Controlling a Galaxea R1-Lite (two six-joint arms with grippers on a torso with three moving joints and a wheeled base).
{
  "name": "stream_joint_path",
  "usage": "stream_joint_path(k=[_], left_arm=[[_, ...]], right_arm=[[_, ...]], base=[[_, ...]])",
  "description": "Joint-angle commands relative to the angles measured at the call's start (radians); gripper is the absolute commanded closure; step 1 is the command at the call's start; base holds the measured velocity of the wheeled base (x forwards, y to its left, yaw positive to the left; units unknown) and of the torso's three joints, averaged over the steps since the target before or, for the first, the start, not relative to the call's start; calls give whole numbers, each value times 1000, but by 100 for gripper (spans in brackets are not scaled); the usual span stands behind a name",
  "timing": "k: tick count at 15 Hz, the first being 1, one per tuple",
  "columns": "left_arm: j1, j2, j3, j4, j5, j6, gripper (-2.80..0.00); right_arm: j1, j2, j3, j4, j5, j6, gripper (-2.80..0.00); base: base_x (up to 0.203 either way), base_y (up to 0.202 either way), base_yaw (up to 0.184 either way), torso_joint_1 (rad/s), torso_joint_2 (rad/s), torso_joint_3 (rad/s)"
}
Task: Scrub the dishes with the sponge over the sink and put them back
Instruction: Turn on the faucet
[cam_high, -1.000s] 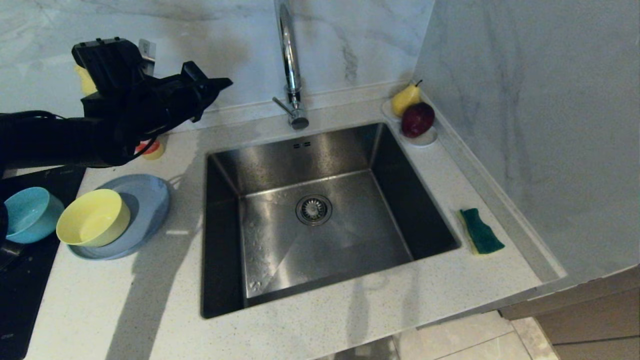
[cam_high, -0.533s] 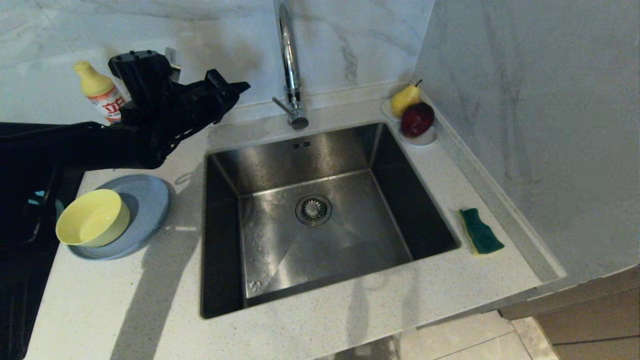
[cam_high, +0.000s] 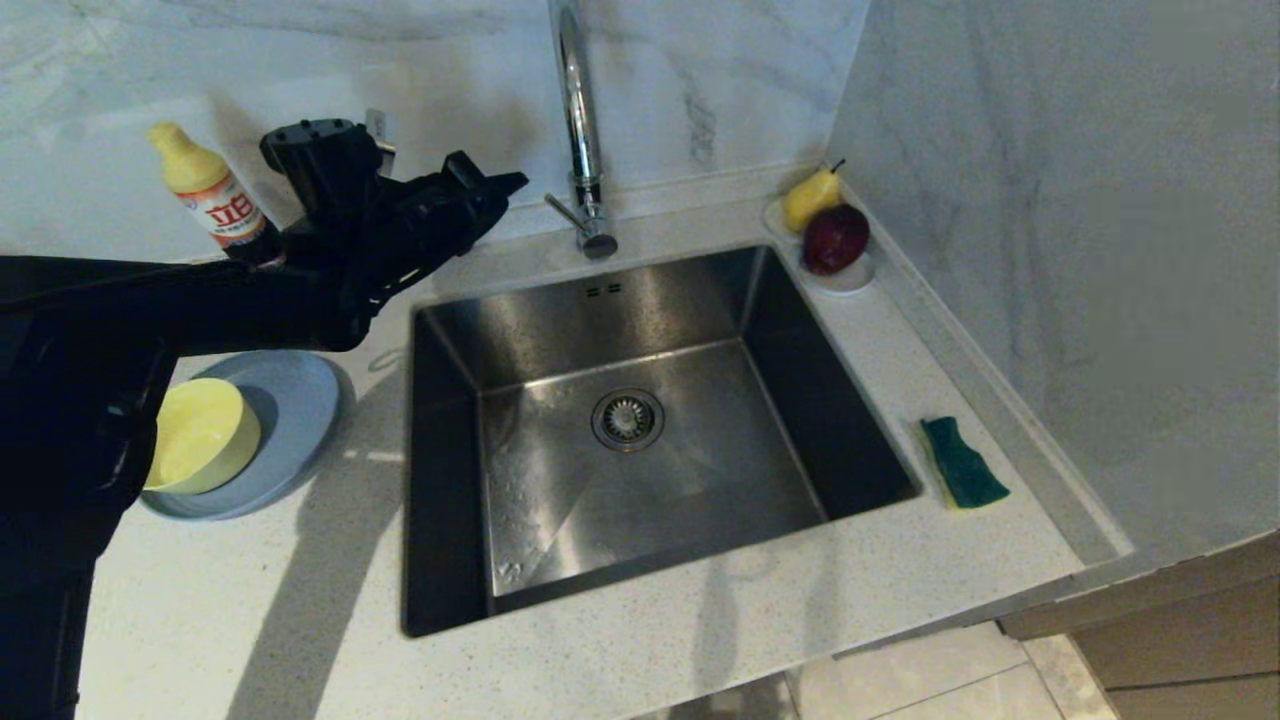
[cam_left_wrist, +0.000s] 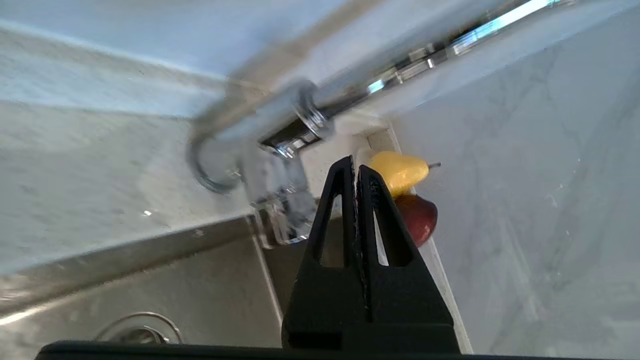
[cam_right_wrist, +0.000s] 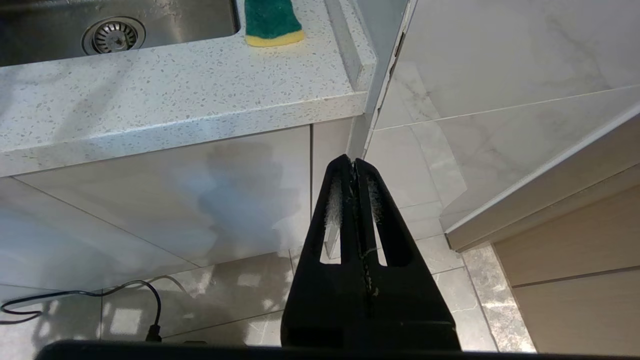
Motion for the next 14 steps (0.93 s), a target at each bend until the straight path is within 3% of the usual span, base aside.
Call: stream_joint_path(k=[1,14], left_arm=[[-8,5,0,-4,1,-5,0],[-45,52,2,-36,34,0,0]], right_arm=[[0,-2,0,0,0,-2,0],[0,-2,0,0,0,0,0]], base=[[0,0,0,0,0,0],[0,0,0,0,0,0]])
